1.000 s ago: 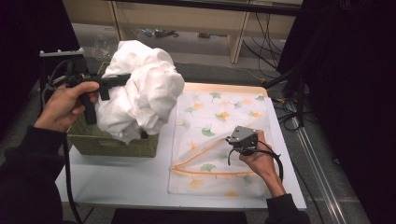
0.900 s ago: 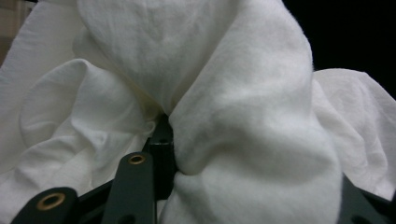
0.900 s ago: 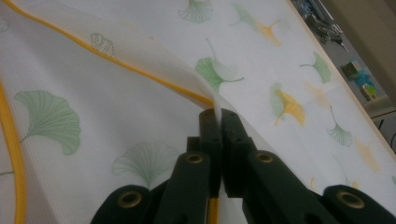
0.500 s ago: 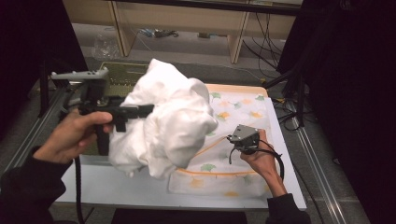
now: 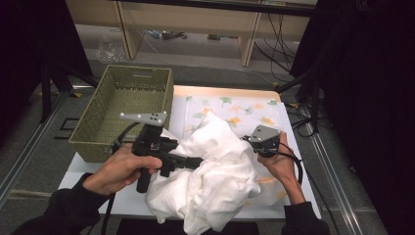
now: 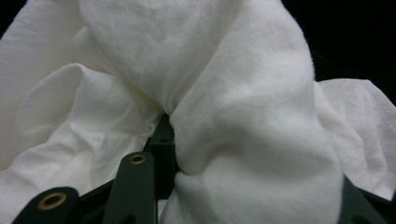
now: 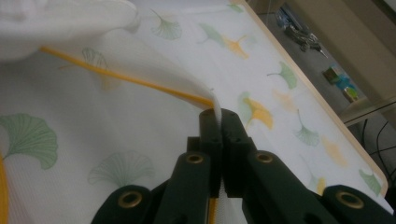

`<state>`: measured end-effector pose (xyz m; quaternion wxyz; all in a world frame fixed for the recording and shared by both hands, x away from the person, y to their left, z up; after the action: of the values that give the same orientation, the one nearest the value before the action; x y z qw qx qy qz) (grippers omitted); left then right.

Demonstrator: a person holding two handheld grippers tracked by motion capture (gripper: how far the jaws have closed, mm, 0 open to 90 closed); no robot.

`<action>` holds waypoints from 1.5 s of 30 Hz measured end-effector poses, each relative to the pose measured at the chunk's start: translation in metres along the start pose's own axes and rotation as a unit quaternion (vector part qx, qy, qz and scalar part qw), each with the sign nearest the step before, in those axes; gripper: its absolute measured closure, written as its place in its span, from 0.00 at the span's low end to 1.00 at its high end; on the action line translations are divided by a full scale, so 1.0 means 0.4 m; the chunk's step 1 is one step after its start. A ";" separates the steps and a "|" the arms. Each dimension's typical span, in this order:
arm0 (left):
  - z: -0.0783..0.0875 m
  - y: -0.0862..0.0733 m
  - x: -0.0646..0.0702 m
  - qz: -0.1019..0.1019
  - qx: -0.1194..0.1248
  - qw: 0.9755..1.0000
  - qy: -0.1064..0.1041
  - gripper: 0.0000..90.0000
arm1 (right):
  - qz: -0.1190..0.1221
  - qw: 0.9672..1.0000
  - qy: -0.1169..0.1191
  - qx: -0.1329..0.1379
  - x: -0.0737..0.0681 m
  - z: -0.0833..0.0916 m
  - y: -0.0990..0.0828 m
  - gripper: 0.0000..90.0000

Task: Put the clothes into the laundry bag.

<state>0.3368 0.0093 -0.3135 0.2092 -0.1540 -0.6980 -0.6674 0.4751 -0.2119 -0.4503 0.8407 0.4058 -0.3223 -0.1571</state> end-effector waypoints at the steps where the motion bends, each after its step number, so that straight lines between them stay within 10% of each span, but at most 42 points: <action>1: 0.000 0.000 0.000 0.000 0.000 1.000 0.000 0.63 | 0.000 1.000 -0.001 0.003 0.003 0.002 0.003 1.00; 10: -0.062 -0.134 -0.044 0.050 -0.025 0.998 -0.018 0.63 | -0.001 0.999 -0.024 0.027 0.045 0.027 0.045 1.00; 21: -0.173 -0.269 -0.119 0.054 -0.099 0.994 0.000 0.63 | 0.012 0.997 -0.053 0.049 0.065 0.052 0.108 1.00; 28: -0.220 -0.299 -0.215 0.045 -0.118 0.988 0.088 0.62 | 0.028 0.996 -0.054 0.060 0.052 0.072 0.147 1.00; 33: -0.196 -0.227 -0.282 0.054 -0.068 0.985 0.150 0.61 | 0.045 0.996 -0.046 0.066 0.034 0.083 0.172 1.00; 38: -0.185 -0.153 -0.335 0.003 -0.071 0.978 0.194 0.61 | 0.056 0.995 -0.040 0.068 0.022 0.089 0.193 1.00; 45: -0.261 -0.236 -0.437 0.019 -0.081 0.971 0.225 0.57 | 0.059 0.996 -0.032 0.055 0.005 0.070 0.181 1.00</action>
<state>0.4503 -0.0893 -0.4800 0.3606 -0.0294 -0.5736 -0.7349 0.4577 -0.1842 -0.3796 0.8144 0.4263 -0.3801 -0.1023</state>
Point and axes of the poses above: each handheld gripper's, and its own axes: z roughly backward along the jaws, y roughly out of its top, x roughly to its right, the point moved 8 cm from there along -z, roughly forward along the jaws, and after that the axes turned 13 degrees about x, right-handed, at the moved point
